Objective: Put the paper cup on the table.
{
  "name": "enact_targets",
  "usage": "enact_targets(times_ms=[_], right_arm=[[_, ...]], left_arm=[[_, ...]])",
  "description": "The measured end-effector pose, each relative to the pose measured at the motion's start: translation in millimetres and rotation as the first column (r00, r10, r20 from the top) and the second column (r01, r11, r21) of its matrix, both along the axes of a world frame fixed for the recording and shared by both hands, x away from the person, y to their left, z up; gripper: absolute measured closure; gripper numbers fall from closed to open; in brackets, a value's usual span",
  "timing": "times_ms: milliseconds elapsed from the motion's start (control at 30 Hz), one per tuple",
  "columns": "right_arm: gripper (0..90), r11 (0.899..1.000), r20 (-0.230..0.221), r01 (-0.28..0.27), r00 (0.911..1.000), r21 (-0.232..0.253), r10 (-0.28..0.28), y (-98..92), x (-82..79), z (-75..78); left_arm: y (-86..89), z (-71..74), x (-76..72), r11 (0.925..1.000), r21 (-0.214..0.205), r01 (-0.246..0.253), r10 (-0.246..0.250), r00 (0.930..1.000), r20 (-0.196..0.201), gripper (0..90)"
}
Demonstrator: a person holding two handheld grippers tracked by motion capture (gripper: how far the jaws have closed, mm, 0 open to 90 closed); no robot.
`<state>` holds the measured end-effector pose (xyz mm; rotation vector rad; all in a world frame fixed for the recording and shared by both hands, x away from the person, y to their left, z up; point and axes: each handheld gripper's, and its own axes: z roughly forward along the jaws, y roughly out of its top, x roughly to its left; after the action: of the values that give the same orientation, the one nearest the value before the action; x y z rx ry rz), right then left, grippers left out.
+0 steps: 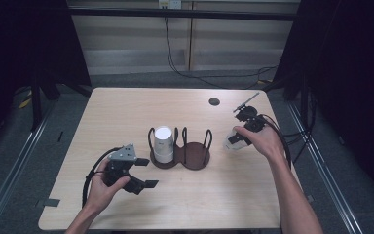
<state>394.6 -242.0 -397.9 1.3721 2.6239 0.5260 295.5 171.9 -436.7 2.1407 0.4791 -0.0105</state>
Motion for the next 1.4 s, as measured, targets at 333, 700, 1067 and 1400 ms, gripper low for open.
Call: enact_targets(times_ms=[333, 700, 1067, 1400], right_arm=[[25.7, 0.991, -0.044, 0.000, 0.9990, -0.131, -0.006, 5.1, 9.5, -12.1], [19.8, 0.991, -0.022, 0.028, 0.9993, -0.134, -0.031, 8.5, 13.6, -23.9], [13.9, 0.996, 0.026, 0.067, 0.9975, -0.065, -0.065, 5.5, 10.6, -26.2], [14.4, 0.995, 0.107, 0.098, 0.9894, 0.006, -0.098, 2.2, 7.4, -12.1]], left_arm=[[2.2, -0.1, 0.5, 1.0000, 0.000, 0.000, 0.000, 1.0000, 0.000, 16.2], [3.1, -0.8, 0.6, 1.0000, 0.007, 0.003, -0.003, 1.0000, -0.002, 16.3], [3.4, -0.8, 1.5, 1.0000, 0.004, 0.003, -0.003, 1.0000, -0.003, 16.3], [2.6, -1.6, 1.6, 1.0000, 0.003, 0.003, -0.003, 0.9999, -0.010, 16.2]])
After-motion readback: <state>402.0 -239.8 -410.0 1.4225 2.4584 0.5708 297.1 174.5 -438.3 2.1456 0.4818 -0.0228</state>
